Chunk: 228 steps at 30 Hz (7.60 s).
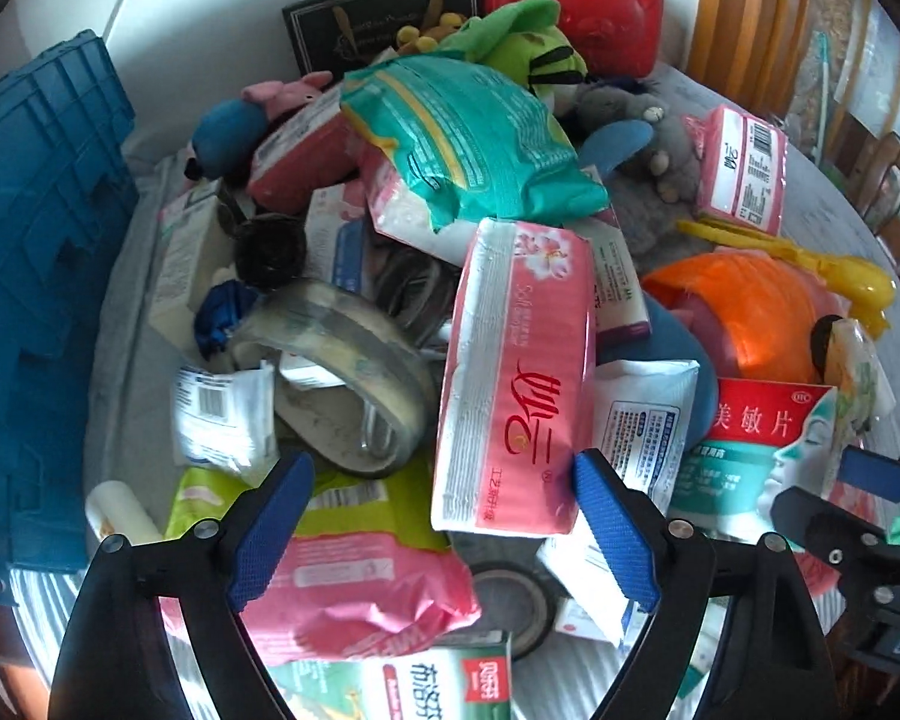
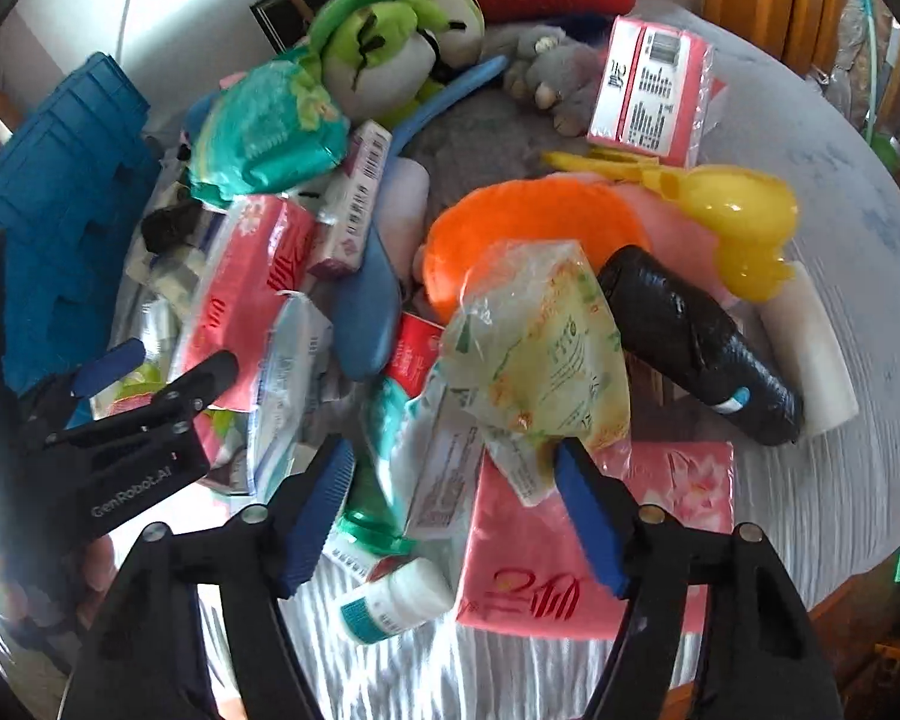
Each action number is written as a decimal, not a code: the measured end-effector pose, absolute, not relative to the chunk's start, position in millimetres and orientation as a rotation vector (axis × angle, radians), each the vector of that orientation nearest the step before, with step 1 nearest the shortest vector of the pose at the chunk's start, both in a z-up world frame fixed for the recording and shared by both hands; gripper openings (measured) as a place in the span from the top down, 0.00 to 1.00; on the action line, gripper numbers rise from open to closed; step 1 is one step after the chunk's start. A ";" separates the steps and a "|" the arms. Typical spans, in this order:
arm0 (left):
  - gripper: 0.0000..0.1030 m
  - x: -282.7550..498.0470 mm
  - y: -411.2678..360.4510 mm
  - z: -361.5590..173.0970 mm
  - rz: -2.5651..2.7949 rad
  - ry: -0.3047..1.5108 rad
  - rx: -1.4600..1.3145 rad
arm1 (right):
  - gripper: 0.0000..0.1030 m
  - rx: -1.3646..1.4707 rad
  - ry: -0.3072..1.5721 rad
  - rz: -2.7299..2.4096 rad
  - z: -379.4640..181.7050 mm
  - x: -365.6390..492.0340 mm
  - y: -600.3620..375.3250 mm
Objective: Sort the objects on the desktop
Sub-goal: 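Move the left tool to the pink tissue pack while the right tool reaches the clear bag of yellow snacks, then close the left gripper on the pink tissue pack while the right gripper closes on the clear bag, then lift and carry the tissue pack in the left gripper while the right carries the bag to the blue crate, then open the left gripper over the crate while the right gripper releases the bag inside, then withdraw both open tools from the crate back over the table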
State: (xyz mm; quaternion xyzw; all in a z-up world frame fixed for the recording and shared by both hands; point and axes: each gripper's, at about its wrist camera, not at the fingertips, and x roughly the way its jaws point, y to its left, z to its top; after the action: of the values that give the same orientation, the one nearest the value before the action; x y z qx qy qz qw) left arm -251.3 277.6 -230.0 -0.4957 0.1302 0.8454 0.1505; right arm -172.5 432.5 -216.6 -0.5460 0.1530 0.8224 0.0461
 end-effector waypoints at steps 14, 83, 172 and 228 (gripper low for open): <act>0.48 -263.3 285.6 -249.8 2.349 0.322 -1.488 | 0.32 -1.634 0.472 2.537 -208.5 -174.6 437.8; 0.43 -225.5 275.0 -220.7 2.541 0.205 -1.438 | 0.52 -1.551 0.276 2.802 -176.0 -201.0 455.3; 0.53 -280.6 -219.4 -22.1 3.367 -0.057 -1.048 | 0.52 -1.210 -0.487 3.416 -3.4 -303.5 -88.3; 0.19 -160.5 -101.2 14.3 3.283 -0.086 -0.886 | 0.00 -1.011 -0.224 3.303 23.1 -194.0 81.5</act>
State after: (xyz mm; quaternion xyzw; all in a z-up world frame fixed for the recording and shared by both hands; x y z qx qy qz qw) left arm -160.5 -101.2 14.3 -0.2583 -0.0250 0.9570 -0.1295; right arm -194.0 81.5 23.1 -0.2882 -0.0639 0.9421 -0.1593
